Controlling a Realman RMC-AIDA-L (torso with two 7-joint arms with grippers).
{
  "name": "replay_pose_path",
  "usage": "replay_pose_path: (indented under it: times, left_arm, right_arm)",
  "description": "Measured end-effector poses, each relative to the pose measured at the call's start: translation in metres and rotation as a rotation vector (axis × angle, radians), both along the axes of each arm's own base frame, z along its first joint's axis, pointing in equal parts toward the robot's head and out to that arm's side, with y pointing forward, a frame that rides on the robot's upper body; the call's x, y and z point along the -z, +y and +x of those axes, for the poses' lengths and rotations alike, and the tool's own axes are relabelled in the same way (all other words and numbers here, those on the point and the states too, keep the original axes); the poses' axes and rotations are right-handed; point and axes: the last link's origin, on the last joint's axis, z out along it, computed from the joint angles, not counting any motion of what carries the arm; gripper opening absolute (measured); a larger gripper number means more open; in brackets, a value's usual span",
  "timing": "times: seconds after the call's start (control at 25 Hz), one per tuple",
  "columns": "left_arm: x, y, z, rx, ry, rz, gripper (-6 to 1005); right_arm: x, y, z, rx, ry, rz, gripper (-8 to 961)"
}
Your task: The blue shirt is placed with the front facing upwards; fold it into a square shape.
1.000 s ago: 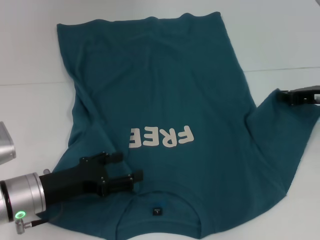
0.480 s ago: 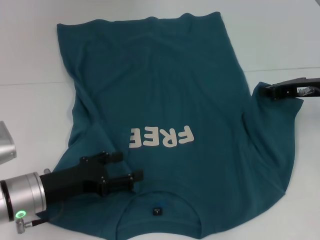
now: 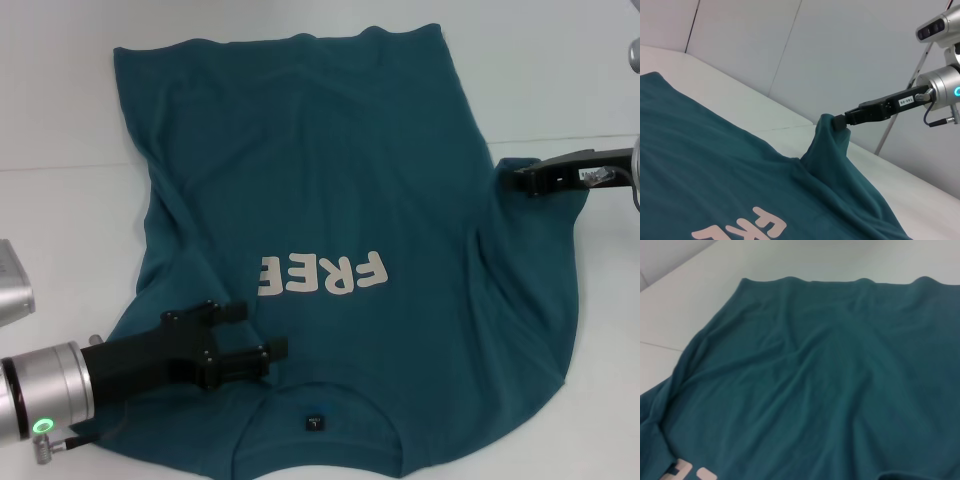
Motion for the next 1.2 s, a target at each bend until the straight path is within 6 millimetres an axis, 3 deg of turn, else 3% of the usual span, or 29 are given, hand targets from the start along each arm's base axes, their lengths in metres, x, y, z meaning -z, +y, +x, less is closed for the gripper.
replay_pose_path:
  times: [0.44, 0.64, 0.92, 1.2]
  left_arm:
    - [0.001, 0.000, 0.000, -0.001, -0.002, -0.002, 907]
    - [0.001, 0.000, -0.001, -0.004, 0.002, 0.001, 907]
    - [0.001, 0.001, -0.001, -0.004, 0.005, 0.002, 907]
    - [0.001, 0.000, -0.001, -0.002, 0.007, 0.001, 907]
  right_arm:
    - [0.025, -0.001, -0.017, -0.041, -0.047, -0.094, 10]
    - [0.040, -0.002, -0.030, -0.086, -0.077, -0.154, 97]
    - [0.040, -0.001, -0.029, -0.068, -0.091, -0.155, 337]
    - [0.029, -0.004, -0.008, 0.040, -0.068, -0.100, 555]
